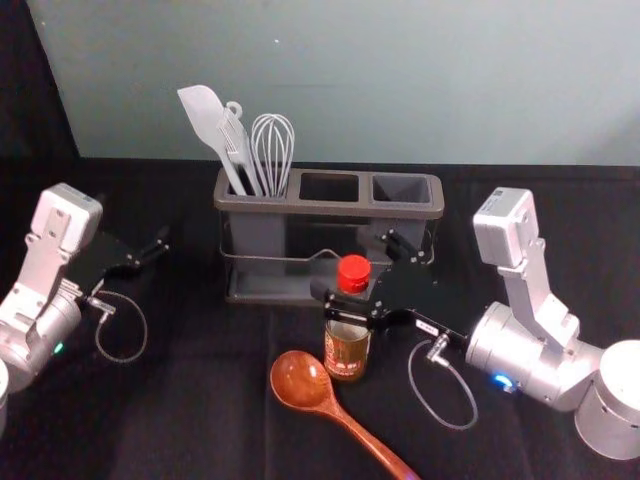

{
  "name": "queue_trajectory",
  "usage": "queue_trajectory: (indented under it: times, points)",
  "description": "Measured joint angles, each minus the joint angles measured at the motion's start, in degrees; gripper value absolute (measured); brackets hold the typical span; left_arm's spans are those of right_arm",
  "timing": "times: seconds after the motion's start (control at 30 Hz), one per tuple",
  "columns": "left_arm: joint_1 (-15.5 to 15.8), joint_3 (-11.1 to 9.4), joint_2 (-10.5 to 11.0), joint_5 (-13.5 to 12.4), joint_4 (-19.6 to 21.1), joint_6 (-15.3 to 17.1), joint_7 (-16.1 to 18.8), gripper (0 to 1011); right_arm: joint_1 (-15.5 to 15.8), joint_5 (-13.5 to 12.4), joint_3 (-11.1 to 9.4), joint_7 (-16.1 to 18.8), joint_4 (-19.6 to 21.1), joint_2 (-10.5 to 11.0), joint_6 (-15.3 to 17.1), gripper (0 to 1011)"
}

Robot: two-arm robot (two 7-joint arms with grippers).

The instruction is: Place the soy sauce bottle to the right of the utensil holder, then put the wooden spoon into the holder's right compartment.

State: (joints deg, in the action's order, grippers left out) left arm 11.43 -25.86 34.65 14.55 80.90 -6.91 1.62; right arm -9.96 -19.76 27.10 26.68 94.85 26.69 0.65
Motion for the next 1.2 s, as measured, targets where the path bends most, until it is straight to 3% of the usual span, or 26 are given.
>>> queue_trajectory:
  times: [0.57,0.93,1.13,1.2]
  points:
    - [0.00,0.00,0.00,0.00,0.00,0.00,0.00,1005,0.01,-0.04,-0.06,0.05,0.05,0.04,0.04,966]
    - [0.00,0.00,0.00,0.00,0.00,0.00,0.00,1005,0.05,-0.05,-0.06,-0.02,0.14,0.09,-0.01,650]
    - [0.00,0.00,0.00,0.00,0.00,0.00,0.00,1005,0.05,-0.05,-0.06,-0.03,0.17,0.12,-0.03,420]
    - [0.00,0.00,0.00,0.00,0.00,0.00,0.00,1005,0.05,-0.06,-0.06,-0.05,0.16,0.13,-0.04,393]
